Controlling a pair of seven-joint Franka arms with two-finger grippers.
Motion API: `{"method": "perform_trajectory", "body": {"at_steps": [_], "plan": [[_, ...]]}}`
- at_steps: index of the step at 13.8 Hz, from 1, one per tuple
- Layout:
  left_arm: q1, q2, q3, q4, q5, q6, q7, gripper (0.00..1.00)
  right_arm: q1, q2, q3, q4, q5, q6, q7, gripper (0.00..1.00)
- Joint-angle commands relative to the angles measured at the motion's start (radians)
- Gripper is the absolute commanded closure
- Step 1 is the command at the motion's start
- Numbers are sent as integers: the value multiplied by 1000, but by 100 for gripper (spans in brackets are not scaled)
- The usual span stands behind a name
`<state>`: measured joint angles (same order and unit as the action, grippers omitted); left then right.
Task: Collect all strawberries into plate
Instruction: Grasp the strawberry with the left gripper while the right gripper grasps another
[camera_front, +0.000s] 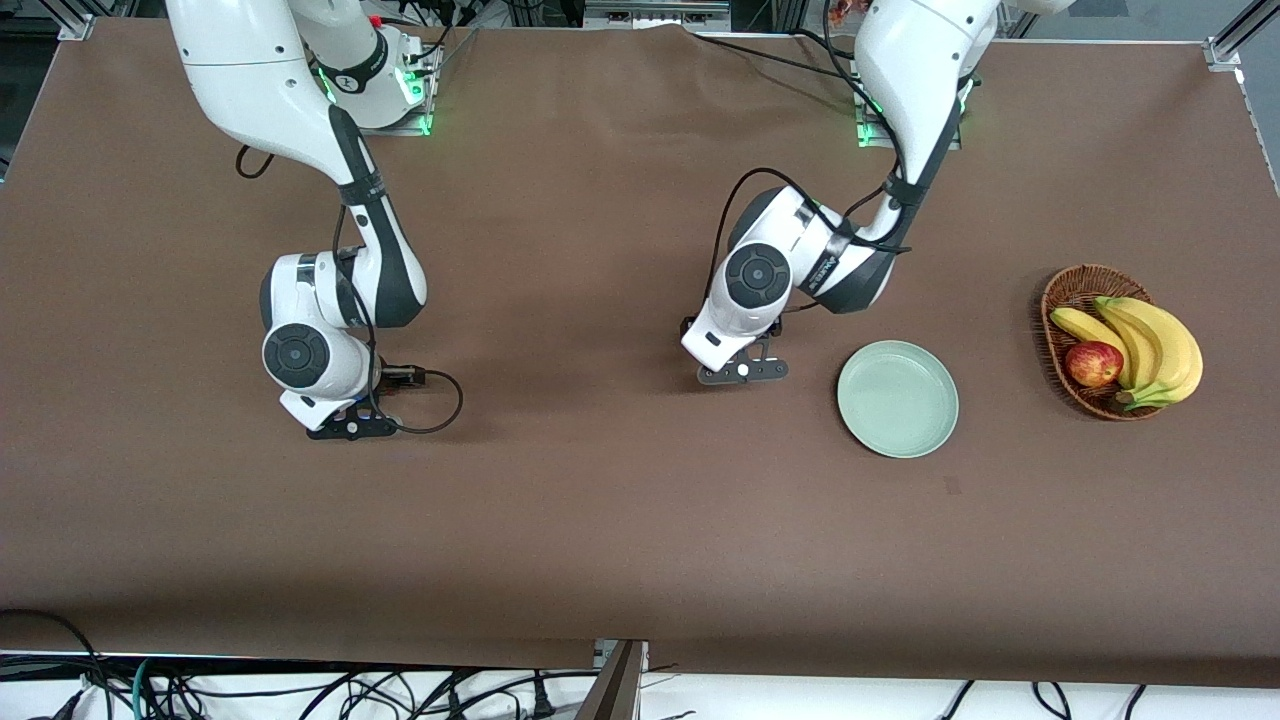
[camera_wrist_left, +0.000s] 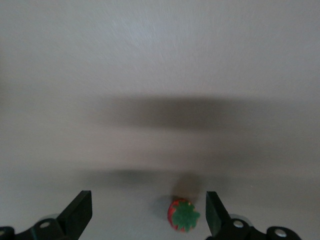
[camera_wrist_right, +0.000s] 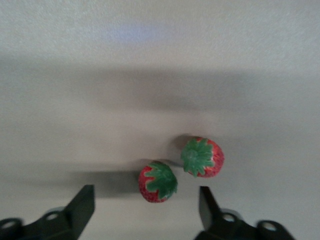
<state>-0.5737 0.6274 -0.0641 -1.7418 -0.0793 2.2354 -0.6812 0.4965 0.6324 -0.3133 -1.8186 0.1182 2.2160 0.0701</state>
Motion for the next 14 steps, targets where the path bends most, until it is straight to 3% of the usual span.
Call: {"method": "perform_trajectory", "body": {"at_steps": [1,6,7,8,10,12,14], "plan": [[-53,20,17,-39,-17,81,-76,0,-7,-25,8,-36,20,24,-24,40],[-97,40,17,-39,-17,93,-113,0,-18,-16,8,-34,23,25,-46,88],[-98,38,17,-39,-13,93,-109,17,-18,-20,11,-27,23,19,-46,95],[-104,38,17,-39,-2,92,-110,49,-16,-28,17,-22,23,13,-39,95],[-110,38,18,-41,-2,81,-112,84,-9,-63,80,-16,23,-19,25,96],[-107,29,21,-36,0,72,-110,94,-7,-71,169,2,21,-36,226,96],[-97,9,35,-21,1,20,-101,98,-4,-69,236,13,21,-27,371,96]]}}
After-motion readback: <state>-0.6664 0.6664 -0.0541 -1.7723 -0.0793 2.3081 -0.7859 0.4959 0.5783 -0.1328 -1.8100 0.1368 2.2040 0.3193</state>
